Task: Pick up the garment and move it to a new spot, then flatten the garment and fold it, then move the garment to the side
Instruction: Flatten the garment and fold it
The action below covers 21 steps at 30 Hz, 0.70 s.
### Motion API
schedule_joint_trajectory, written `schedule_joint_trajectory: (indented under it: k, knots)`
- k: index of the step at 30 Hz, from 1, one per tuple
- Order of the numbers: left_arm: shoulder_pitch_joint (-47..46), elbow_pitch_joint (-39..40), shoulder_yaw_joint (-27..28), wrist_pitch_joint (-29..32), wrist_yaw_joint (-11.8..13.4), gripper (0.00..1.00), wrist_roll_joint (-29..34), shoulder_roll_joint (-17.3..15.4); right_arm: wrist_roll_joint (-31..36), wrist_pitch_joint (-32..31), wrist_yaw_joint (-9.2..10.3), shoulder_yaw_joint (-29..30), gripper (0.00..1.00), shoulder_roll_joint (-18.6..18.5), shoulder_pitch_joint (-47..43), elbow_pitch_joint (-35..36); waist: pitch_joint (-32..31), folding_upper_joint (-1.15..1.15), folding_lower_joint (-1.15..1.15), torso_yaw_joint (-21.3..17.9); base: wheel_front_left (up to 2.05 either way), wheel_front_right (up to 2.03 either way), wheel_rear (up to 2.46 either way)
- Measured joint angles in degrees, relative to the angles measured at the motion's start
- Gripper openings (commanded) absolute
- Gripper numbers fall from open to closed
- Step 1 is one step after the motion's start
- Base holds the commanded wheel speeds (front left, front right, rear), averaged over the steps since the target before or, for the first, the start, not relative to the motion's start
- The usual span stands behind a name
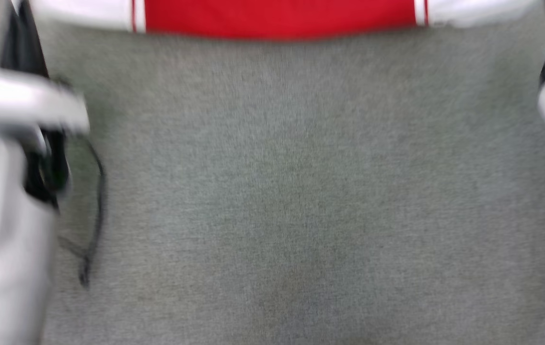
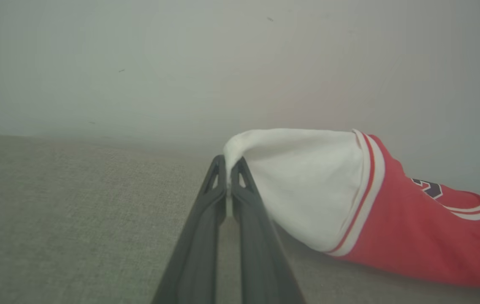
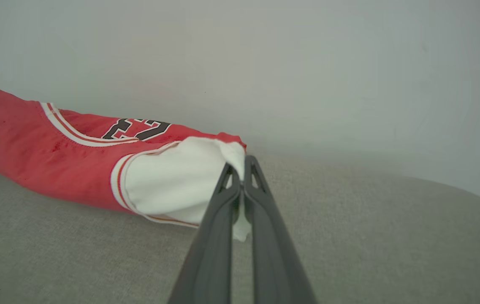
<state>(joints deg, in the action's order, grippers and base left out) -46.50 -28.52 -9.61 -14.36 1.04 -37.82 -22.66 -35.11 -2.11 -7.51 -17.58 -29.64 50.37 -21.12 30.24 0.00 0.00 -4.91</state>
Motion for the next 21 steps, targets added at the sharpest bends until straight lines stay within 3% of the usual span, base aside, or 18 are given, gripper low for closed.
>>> schedule_joint_trajectory:
  k: [8, 21]
  knots:
    - [22.13, 9.36, 0.85, 0.89, 2.8, 0.0, -0.76, -0.15, -0.33, -2.81, 0.0, 6.51, 0.0, 1.56, -22.48, 6.77, -9.18, 0.0, -0.01, 0.89, 0.0, 0.0, 0.0]
    - [51.24, 25.27, 0.36, 8.55, 12.87, 0.0, -0.86, -1.92, 5.04, -9.81, -0.02, 17.46, 0.0, 11.78, -51.79, 12.96, -20.41, 0.0, -0.02, 1.75, 0.0, 0.0, 0.0]
